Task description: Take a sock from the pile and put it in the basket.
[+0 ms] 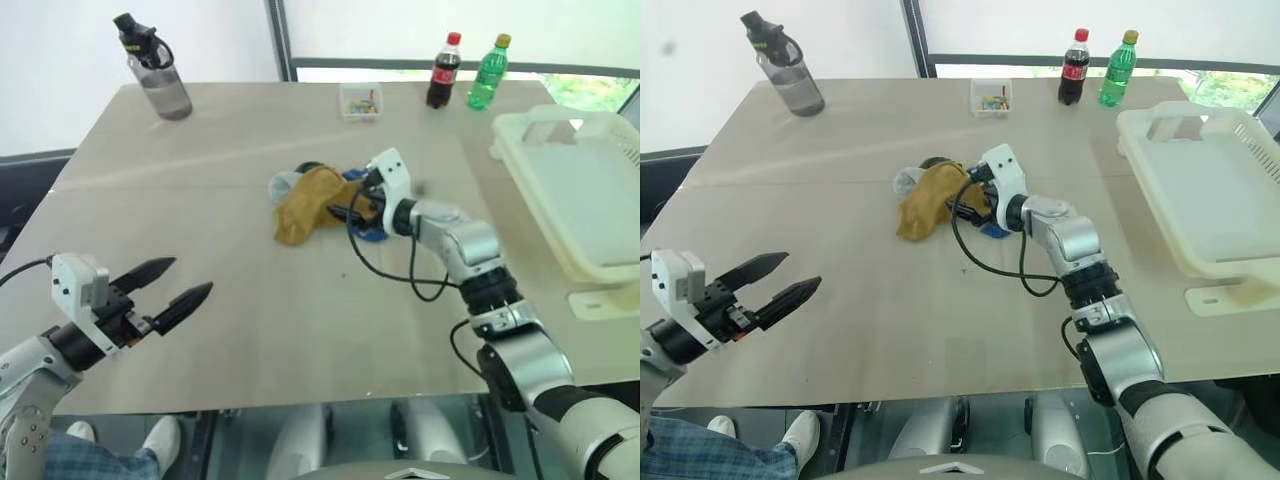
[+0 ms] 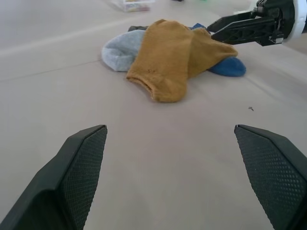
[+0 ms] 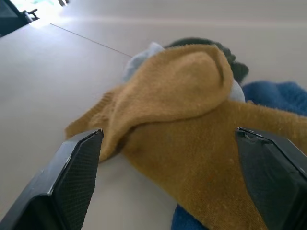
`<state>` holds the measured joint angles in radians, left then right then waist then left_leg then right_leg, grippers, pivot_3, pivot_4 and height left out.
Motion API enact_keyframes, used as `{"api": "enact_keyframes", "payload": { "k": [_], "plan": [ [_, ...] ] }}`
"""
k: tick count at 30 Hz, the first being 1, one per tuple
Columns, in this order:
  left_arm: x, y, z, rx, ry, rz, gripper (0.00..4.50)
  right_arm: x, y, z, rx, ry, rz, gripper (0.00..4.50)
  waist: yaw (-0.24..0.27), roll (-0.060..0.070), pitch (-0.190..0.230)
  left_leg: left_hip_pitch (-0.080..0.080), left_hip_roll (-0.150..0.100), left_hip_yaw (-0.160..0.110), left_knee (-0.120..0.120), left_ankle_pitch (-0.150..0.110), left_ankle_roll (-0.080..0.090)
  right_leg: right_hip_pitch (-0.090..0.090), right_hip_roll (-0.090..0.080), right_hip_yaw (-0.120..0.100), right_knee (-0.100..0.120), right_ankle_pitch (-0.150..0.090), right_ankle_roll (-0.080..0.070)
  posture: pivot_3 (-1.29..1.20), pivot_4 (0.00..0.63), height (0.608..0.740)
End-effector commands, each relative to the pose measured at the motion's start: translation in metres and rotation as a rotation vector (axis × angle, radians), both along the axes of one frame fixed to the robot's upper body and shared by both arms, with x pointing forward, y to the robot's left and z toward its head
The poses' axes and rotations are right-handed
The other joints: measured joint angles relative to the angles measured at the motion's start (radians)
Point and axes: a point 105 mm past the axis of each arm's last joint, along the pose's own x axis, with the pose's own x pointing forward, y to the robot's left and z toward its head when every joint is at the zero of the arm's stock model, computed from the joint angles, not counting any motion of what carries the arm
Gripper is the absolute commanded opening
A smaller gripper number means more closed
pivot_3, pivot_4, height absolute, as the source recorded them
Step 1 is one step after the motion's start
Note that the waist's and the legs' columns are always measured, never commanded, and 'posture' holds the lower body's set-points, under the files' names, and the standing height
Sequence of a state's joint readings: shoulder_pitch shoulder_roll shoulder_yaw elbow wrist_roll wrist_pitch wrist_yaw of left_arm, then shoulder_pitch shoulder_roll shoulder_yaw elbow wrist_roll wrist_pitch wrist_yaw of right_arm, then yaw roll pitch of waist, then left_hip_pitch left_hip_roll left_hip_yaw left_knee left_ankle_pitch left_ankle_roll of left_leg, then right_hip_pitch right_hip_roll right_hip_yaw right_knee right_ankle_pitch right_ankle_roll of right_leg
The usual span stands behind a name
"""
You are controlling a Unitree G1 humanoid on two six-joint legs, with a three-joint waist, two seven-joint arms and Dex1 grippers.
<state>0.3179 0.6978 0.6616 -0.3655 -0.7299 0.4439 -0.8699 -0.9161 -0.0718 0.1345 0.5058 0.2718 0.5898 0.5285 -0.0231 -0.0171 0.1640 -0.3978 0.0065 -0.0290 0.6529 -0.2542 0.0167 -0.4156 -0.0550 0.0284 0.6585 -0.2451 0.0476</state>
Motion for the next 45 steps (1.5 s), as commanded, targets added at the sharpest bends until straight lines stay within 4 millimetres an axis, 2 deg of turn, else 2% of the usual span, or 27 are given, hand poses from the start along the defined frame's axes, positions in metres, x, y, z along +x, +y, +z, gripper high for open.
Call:
{"api": "enact_keyframes", "payload": {
  "k": [1,8,13,19,27,28,30,34,35,38,45],
  "plan": [
    [-0.008,0.002,0.019,0.026,-0.087,0.022,4.47,0.009,0.006,0.014,0.049,-0.001,-0.033,4.50,-0.006,0.000,0.000,0.000,0.000,0.000,0.000,0.000,0.000,0.000,0.000,0.000,0.000,0.000,0.000,0.00,0.150,0.740],
    [-0.031,0.001,0.020,-0.008,-0.084,0.034,4.47,0.013,0.027,0.023,0.133,0.059,-0.024,4.50,-0.022,0.002,0.001,0.000,0.000,-0.001,0.000,0.000,0.000,0.000,0.000,-0.001,0.001,0.001,-0.001,0.00,0.150,0.740],
    [-0.038,-0.001,0.017,-0.009,-0.073,0.036,4.47,0.010,0.043,0.030,0.158,0.066,0.010,4.50,-0.022,0.003,0.002,0.001,0.001,-0.002,0.000,0.000,0.000,0.000,0.001,-0.002,0.002,0.000,-0.001,0.00,0.150,0.740],
    [-0.034,-0.008,0.015,-0.007,-0.072,0.014,4.47,0.007,0.055,0.024,0.141,0.078,0.026,4.50,-0.021,0.003,0.002,0.001,0.000,-0.002,0.000,0.000,0.000,0.000,0.001,-0.002,0.001,0.001,-0.001,0.00,0.150,0.740],
    [-0.025,-0.009,0.013,-0.003,-0.072,-0.001,4.47,0.015,0.055,0.017,0.170,0.129,-0.068,4.50,-0.022,0.003,0.002,0.001,0.000,-0.002,0.000,0.000,-0.001,0.000,0.001,-0.002,0.001,0.001,-0.001,0.00,0.150,0.740],
    [-0.024,-0.010,0.013,-0.004,-0.073,-0.005,4.50,0.015,0.054,0.018,0.178,0.131,-0.075,4.11,-0.022,0.003,0.002,0.001,0.000,-0.002,0.000,0.001,-0.001,0.000,0.001,-0.002,0.001,0.001,-0.001,0.00,0.150,0.740],
    [-0.022,-0.010,0.013,-0.004,-0.074,-0.011,4.50,0.016,0.055,0.018,0.188,0.134,-0.083,3.60,-0.022,0.003,0.002,0.001,0.000,-0.002,0.000,0.001,-0.001,0.000,0.001,-0.002,0.001,0.001,-0.001,0.00,0.150,0.740],
    [-0.020,-0.011,0.013,-0.005,-0.075,-0.017,4.50,0.018,0.053,0.021,0.192,0.116,-0.093,1.68,-0.022,0.003,0.002,0.001,0.000,-0.002,-0.001,0.001,-0.001,0.000,0.001,-0.002,0.001,0.001,-0.001,0.00,0.150,0.740],
    [-0.019,-0.011,0.013,-0.005,-0.075,-0.018,4.50,0.018,0.053,0.021,0.193,0.113,-0.094,1.38,-0.022,0.004,0.002,0.001,0.000,-0.002,-0.001,0.001,-0.001,0.000,0.001,-0.002,0.001,0.001,-0.001,0.00,0.150,0.740],
    [-0.018,-0.012,0.013,-0.006,-0.075,-0.025,4.50,0.019,0.051,0.023,0.199,0.108,-0.097,0.06,-0.022,0.003,0.002,0.001,0.000,-0.002,-0.001,0.001,-0.001,0.000,0.002,-0.002,0.001,0.001,-0.001,0.00,0.150,0.740],
    [-0.014,-0.016,0.012,-0.011,-0.072,-0.045,4.50,0.015,0.047,0.021,0.191,0.102,-0.078,0.06,-0.022,0.004,0.002,0.000,0.000,-0.002,-0.001,0.001,-0.001,0.000,0.002,-0.002,0.001,0.000,-0.001,0.00,0.150,0.740]
  ]
}}
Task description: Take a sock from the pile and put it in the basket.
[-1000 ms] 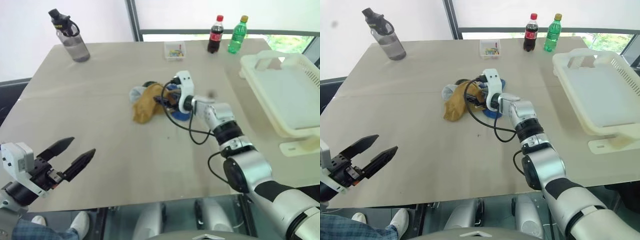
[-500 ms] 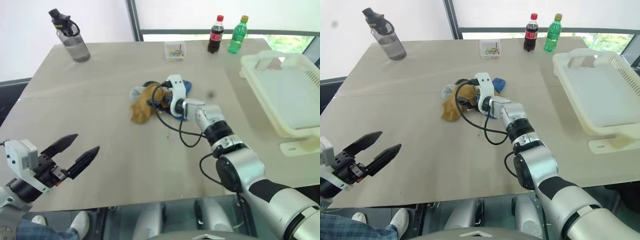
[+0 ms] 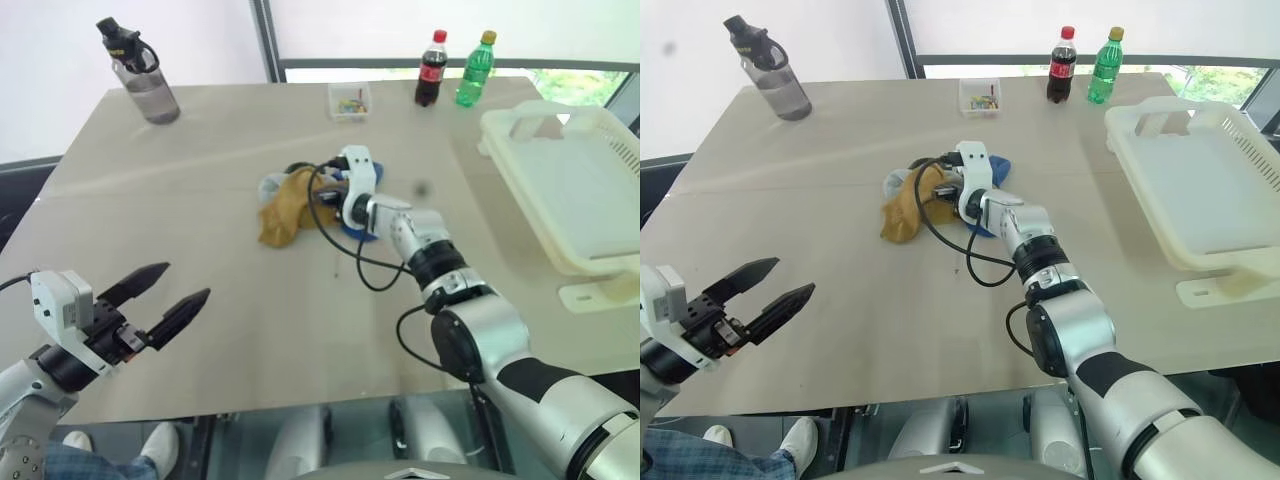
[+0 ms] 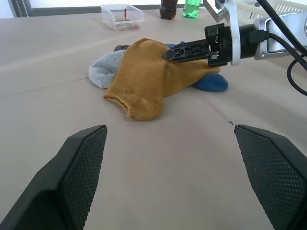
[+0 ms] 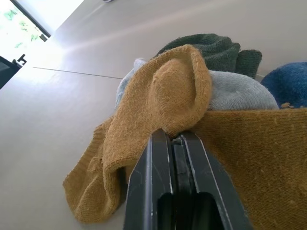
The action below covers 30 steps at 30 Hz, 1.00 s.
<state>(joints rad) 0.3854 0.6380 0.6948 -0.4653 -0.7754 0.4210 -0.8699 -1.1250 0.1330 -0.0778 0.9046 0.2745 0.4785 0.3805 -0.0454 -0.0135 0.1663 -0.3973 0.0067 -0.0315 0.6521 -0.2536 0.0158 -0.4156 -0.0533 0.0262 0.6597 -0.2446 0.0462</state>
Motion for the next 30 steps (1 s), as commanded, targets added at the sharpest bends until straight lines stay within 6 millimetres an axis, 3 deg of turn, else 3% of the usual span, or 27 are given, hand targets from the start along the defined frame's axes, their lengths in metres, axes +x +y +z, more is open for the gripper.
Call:
{"api": "enact_keyframes", "payload": {
  "k": [1,7,22,27,30],
  "plan": [
    [0.001,-0.004,0.006,0.018,-0.022,-0.022,4.50,-0.002,-0.001,0.018,0.029,-0.061,0.021,0.06,0.000,0.000,0.000,0.000,0.000,0.000,0.000,0.000,0.000,0.000,0.000,0.000,0.000,0.000,0.000,0.00,0.150,0.740],
    [0.002,-0.005,0.005,0.016,-0.015,-0.033,4.50,-0.024,-0.022,0.018,0.031,-0.091,0.084,0.06,0.005,0.000,0.000,-0.002,0.000,-0.001,0.000,0.000,0.000,0.000,-0.001,-0.001,-0.002,0.000,0.000,0.00,0.150,0.740],
    [0.012,-0.016,0.002,0.006,0.005,-0.101,4.50,-0.077,-0.147,-0.035,-0.162,0.079,-0.100,0.06,0.004,0.001,0.000,-0.001,0.000,-0.001,0.000,0.000,0.000,0.001,0.000,-0.001,-0.001,0.000,0.000,0.00,0.150,0.740],
    [0.018,-0.018,0.002,0.004,0.005,-0.128,4.50,-0.087,-0.183,-0.037,-0.235,0.071,-0.170,0.06,0.004,0.000,0.001,0.000,0.000,0.000,0.000,0.000,0.000,0.001,0.001,0.000,-0.001,0.000,0.001,0.00,0.150,0.740],
    [0.022,-0.019,0.004,0.004,0.002,-0.144,4.50,-0.087,-0.201,-0.024,-0.234,0.026,-0.208,0.06,0.006,0.000,0.001,-0.001,0.000,0.000,0.001,0.000,0.000,0.001,0.001,0.000,-0.002,0.000,0.001,0.00,0.150,0.740]
  ]
}}
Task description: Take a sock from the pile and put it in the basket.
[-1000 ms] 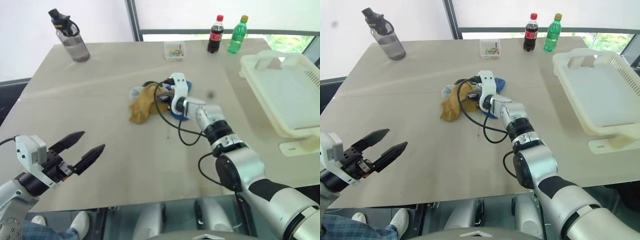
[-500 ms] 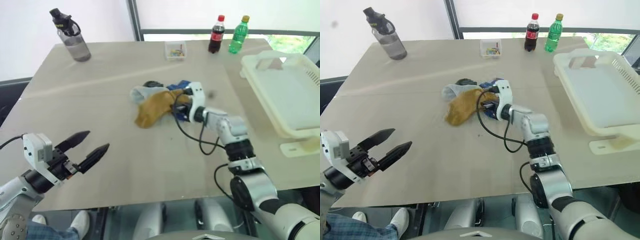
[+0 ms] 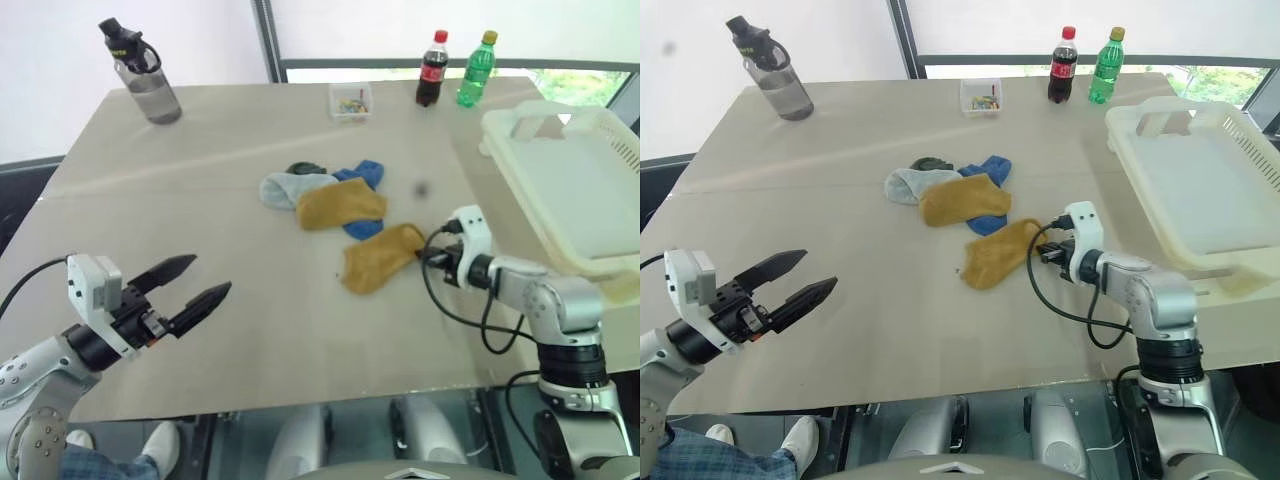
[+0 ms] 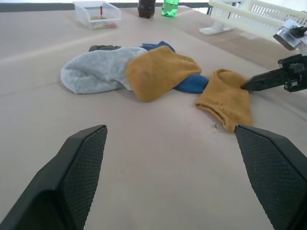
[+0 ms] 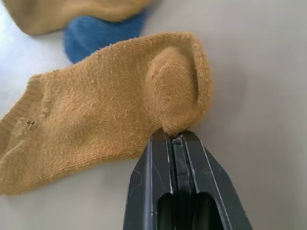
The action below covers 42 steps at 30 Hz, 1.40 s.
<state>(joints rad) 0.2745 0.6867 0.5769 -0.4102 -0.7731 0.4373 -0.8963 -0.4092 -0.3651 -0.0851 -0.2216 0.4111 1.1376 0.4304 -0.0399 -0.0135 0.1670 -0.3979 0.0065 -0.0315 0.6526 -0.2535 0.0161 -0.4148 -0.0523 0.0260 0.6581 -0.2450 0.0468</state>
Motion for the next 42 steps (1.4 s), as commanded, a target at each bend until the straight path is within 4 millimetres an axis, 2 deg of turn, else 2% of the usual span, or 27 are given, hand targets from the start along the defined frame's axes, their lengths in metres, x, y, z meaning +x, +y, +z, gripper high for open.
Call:
{"api": "enact_keyframes", "payload": {
  "k": [1,5,10,13,15,17,21,24,27,33,41,42],
  "plan": [
    [0.004,-0.001,0.006,0.021,-0.018,-0.028,4.50,0.000,-0.018,0.032,0.027,-0.110,-0.025,0.06,0.000,0.000,0.000,0.000,0.000,0.000,0.000,0.000,0.000,0.000,0.000,0.000,0.000,0.000,0.000,0.00,0.150,0.740],
    [0.008,-0.004,0.006,0.019,-0.017,-0.051,4.50,-0.006,-0.022,0.050,0.070,-0.133,0.024,0.06,-0.001,0.000,0.000,0.000,0.000,0.000,0.000,0.000,0.000,0.000,0.001,0.001,0.000,0.000,0.000,0.00,0.150,0.740],
    [0.012,-0.006,0.006,0.017,-0.015,-0.073,4.50,-0.007,-0.027,0.087,0.026,-0.338,0.066,0.06,0.000,0.000,0.001,0.000,0.000,0.000,0.000,0.000,0.000,0.000,0.002,0.001,0.000,0.000,0.000,0.00,0.150,0.740],
    [0.014,-0.008,0.007,0.017,-0.015,-0.084,4.50,-0.021,-0.014,0.125,0.096,-0.515,0.154,0.06,0.000,0.000,0.001,0.000,0.001,0.000,0.000,0.000,0.000,0.000,0.002,0.001,0.000,0.000,0.000,0.00,0.150,0.740],
    [0.015,-0.008,0.007,0.015,-0.016,-0.092,4.50,-0.031,-0.004,0.130,0.105,-0.552,0.212,0.06,0.000,-0.001,0.001,0.000,0.001,0.000,0.000,0.000,0.000,0.000,0.002,0.001,0.000,0.000,0.000,0.00,0.150,0.740],
    [0.015,-0.010,0.008,0.010,-0.016,-0.102,4.50,-0.039,0.008,0.121,0.062,-0.551,0.271,0.06,0.001,-0.001,0.001,0.000,0.001,0.000,0.000,0.000,0.000,0.000,0.002,0.001,0.000,0.000,0.000,0.00,0.150,0.740],
    [0.016,-0.014,0.008,0.003,-0.017,-0.125,4.50,-0.053,0.034,0.081,-0.047,-0.478,0.380,0.06,0.004,-0.001,0.001,0.000,0.002,0.000,0.000,0.000,0.000,0.001,0.001,0.001,-0.001,0.000,0.000,0.00,0.150,0.740],
    [0.019,-0.020,0.007,-0.006,-0.012,-0.151,4.50,-0.048,0.045,0.048,-0.207,-0.451,0.405,0.06,0.004,-0.001,0.002,0.000,0.001,0.000,0.000,0.000,0.000,0.000,0.001,0.001,-0.001,0.000,0.000,0.00,0.150,0.740],
    [0.020,-0.029,0.005,-0.013,-0.002,-0.186,4.50,-0.042,0.055,0.024,-0.307,-0.441,0.426,0.06,0.002,-0.003,0.002,0.000,0.001,0.001,0.002,0.000,0.000,0.001,0.001,0.001,0.000,0.000,0.000,0.00,0.150,0.740],
    [0.019,-0.041,-0.006,0.032,0.052,-0.262,4.50,-0.036,0.083,0.006,-0.283,-0.420,0.440,0.06,0.002,-0.004,0.003,0.000,0.001,-0.001,0.002,0.000,0.000,0.001,0.003,0.001,0.000,0.000,0.000,0.00,0.150,0.740],
    [0.026,-0.055,-0.021,0.110,0.132,-0.431,4.50,-0.031,0.131,-0.011,-0.311,-0.437,0.546,0.06,0.001,-0.004,0.003,0.001,0.001,-0.001,0.002,0.001,-0.001,0.001,0.003,0.001,0.001,0.000,0.000,0.00,0.150,0.740],
    [0.028,-0.056,-0.021,0.115,0.129,-0.445,4.50,-0.032,0.133,-0.011,-0.308,-0.438,0.551,0.29,0.001,-0.004,0.003,0.001,0.001,-0.001,0.002,0.001,-0.001,0.001,0.003,0.001,0.001,0.000,0.000,0.00,0.150,0.740]
  ]
}}
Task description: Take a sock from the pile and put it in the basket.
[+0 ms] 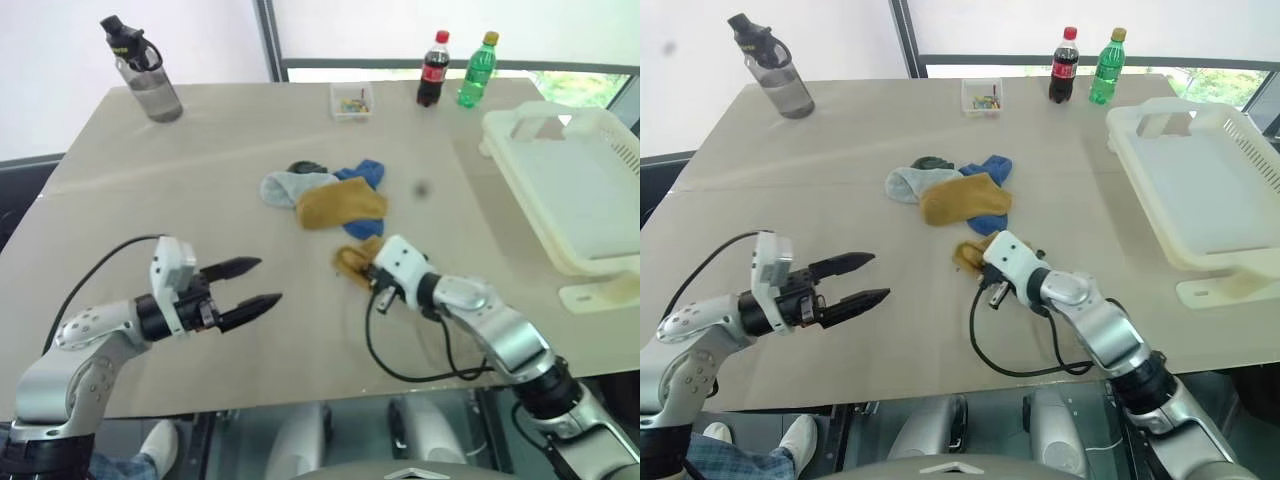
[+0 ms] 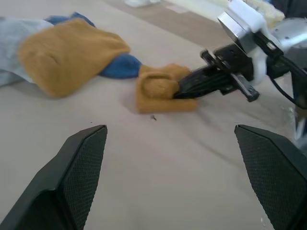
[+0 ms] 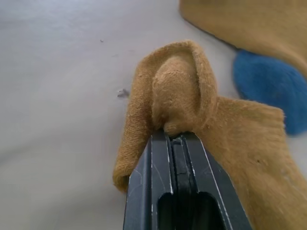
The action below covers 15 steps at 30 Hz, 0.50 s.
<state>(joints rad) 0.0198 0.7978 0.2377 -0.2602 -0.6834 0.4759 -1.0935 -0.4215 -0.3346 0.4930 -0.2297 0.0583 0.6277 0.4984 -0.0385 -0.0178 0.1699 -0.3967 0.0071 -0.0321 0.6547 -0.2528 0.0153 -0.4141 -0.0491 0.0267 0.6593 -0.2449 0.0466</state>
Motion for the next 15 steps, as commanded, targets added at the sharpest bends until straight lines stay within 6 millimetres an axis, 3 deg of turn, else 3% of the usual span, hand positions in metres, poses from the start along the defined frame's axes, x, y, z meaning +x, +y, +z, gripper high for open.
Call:
{"api": "enact_keyframes", "payload": {
  "k": [1,5,8,9,10,15],
  "plan": [
    [0.007,-0.005,0.004,0.036,-0.033,-0.073,4.50,-0.004,0.014,0.000,0.006,-0.011,0.044,0.58,0.000,0.000,0.000,0.000,0.000,0.000,0.000,0.000,-0.001,0.000,0.000,0.000,0.000,0.000,0.000,0.00,0.150,0.740],
    [0.018,-0.010,0.008,0.036,-0.047,-0.111,4.50,-0.015,0.019,0.013,0.140,0.027,0.080,2.05,0.001,0.000,0.000,0.000,0.000,-0.001,0.000,0.000,-0.001,0.000,0.000,-0.001,0.001,0.000,0.000,0.00,0.150,0.740],
    [0.023,-0.012,0.008,0.041,-0.048,-0.137,4.50,-0.023,0.014,0.024,0.221,0.069,0.111,3.51,0.002,0.000,0.000,-0.001,0.000,-0.001,0.000,0.000,-0.001,0.000,0.000,-0.001,0.000,0.000,0.000,0.00,0.150,0.740],
    [0.024,-0.013,0.008,0.042,-0.048,-0.141,4.50,-0.024,0.012,0.026,0.232,0.077,0.116,4.28,0.000,0.000,0.000,-0.001,0.000,-0.001,0.000,0.000,-0.001,0.000,-0.001,-0.001,0.000,0.000,0.000,0.00,0.150,0.740],
    [0.025,-0.013,0.008,0.043,-0.048,-0.146,4.50,-0.025,0.009,0.029,0.245,0.081,0.122,4.45,-0.001,0.000,0.000,-0.002,0.000,-0.001,0.000,0.000,-0.001,0.000,-0.001,-0.001,0.000,0.000,0.000,0.00,0.150,0.740],
    [0.030,-0.017,0.007,0.045,-0.055,-0.168,4.50,-0.014,-0.029,0.045,0.314,0.077,0.033,4.45,0.003,0.000,0.001,-0.001,0.000,-0.002,0.000,0.000,-0.001,0.000,-0.001,-0.001,0.001,0.000,0.000,0.00,0.150,0.740]
  ]
}}
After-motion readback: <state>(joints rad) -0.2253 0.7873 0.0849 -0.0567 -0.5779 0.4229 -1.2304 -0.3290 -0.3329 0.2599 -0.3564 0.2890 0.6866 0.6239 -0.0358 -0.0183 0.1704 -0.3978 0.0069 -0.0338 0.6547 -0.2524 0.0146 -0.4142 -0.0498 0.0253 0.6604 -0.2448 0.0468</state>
